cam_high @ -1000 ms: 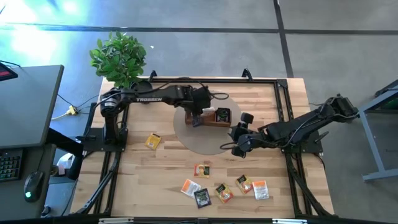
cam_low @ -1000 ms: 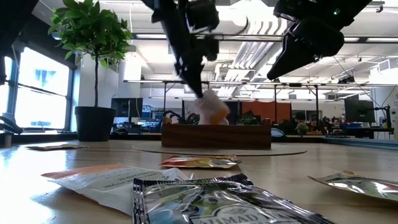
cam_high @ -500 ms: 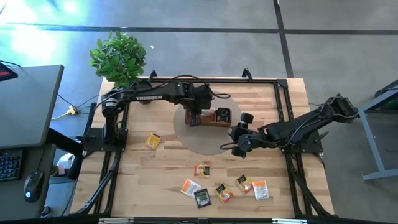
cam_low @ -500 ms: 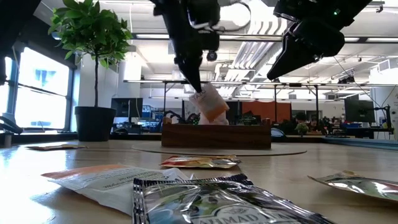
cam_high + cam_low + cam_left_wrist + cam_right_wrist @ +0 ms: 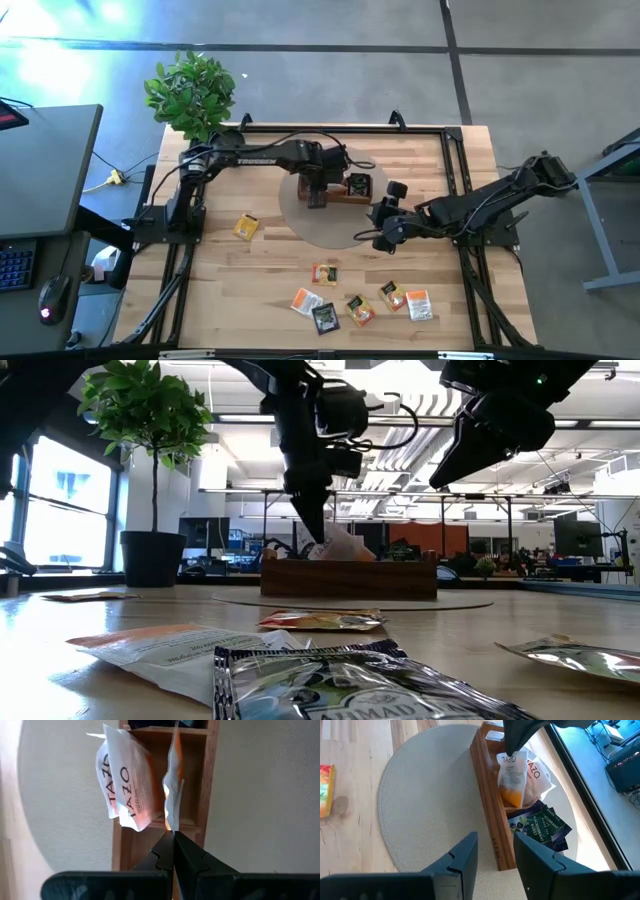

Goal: Pick & Place Tea
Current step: Put the white tea bag into the middle section of the wooden organizer

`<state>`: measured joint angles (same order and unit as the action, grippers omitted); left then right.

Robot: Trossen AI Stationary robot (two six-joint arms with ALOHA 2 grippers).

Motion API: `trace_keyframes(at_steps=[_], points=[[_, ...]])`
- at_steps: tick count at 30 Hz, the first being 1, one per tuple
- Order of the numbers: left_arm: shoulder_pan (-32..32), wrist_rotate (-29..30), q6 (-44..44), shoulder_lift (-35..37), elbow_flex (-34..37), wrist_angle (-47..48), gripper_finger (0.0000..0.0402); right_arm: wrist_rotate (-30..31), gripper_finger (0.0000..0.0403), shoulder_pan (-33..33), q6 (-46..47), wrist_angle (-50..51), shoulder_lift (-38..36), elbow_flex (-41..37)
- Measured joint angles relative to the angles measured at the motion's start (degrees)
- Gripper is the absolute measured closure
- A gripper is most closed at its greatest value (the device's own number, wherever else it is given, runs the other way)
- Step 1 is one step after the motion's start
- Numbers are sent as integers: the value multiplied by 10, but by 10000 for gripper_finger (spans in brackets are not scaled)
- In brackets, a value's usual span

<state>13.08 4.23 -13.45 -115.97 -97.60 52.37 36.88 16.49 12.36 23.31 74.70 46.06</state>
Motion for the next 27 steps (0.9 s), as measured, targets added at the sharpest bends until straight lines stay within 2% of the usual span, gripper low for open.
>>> trace_keyframes(at_steps=[18, 27], points=[[0, 28, 0, 0, 0, 1, 400, 0, 279, 0, 0, 0, 0, 0], [-1, 30, 0, 0, 0, -16, 346, 24, 279, -2, 0, -4, 0, 0]])
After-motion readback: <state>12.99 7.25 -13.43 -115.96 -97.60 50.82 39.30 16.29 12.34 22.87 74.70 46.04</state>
